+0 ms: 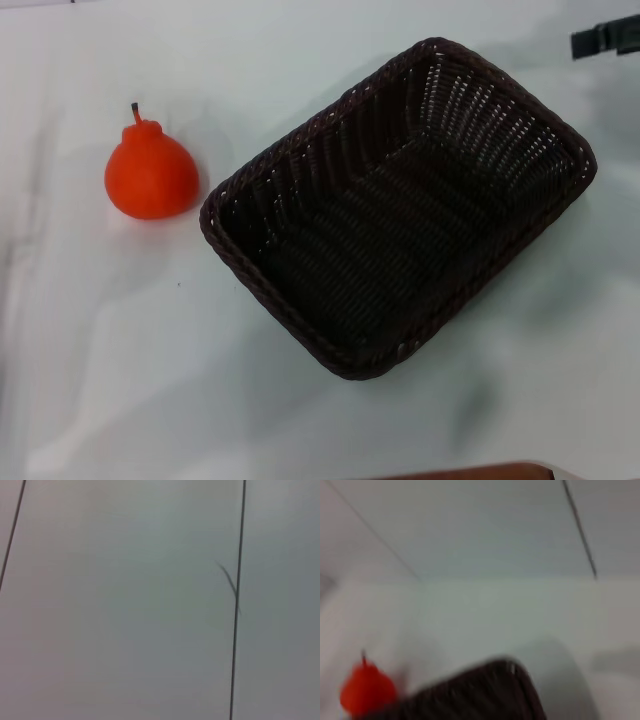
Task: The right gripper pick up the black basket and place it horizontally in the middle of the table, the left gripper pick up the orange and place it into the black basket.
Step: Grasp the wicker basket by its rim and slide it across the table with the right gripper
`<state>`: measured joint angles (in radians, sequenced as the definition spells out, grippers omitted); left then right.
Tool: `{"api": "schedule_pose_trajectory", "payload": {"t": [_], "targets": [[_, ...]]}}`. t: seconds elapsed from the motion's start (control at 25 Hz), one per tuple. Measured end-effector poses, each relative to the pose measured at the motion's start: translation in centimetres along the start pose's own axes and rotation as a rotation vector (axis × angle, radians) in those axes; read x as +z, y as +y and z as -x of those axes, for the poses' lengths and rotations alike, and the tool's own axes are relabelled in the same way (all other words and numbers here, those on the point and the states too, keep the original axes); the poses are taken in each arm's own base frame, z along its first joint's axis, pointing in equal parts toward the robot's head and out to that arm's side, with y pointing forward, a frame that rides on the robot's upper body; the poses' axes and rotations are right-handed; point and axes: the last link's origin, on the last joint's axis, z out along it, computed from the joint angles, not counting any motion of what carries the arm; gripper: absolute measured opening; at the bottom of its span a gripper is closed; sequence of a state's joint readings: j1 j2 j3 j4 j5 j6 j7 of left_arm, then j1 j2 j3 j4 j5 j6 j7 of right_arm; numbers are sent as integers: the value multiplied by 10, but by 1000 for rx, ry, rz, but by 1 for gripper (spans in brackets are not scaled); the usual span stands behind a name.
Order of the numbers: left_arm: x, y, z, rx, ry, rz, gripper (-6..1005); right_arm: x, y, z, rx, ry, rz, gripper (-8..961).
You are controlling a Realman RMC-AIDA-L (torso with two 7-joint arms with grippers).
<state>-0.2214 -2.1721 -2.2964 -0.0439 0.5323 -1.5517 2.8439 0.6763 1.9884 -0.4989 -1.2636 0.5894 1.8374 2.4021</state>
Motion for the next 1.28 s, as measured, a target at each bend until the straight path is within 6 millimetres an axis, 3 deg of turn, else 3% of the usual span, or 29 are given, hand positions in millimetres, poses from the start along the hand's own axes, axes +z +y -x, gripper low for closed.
{"api": "schedule_pose_trajectory", "payload": {"t": [0.16, 0.36, 0.8, 1.28], "targets": [[0, -1, 0, 2, 1, -1, 857, 17, -10, -13, -17, -149, 109, 930], [-2, -4, 0, 6, -2, -9, 857, 36, -21, -23, -38, -164, 125, 929], [-2, -8, -2, 9, 8, -31, 857, 99, -22, -11, -27, -219, 117, 921], [-3, -11, -3, 10, 9, -45, 858, 108, -31, -8, -56, -240, 99, 775]]}}
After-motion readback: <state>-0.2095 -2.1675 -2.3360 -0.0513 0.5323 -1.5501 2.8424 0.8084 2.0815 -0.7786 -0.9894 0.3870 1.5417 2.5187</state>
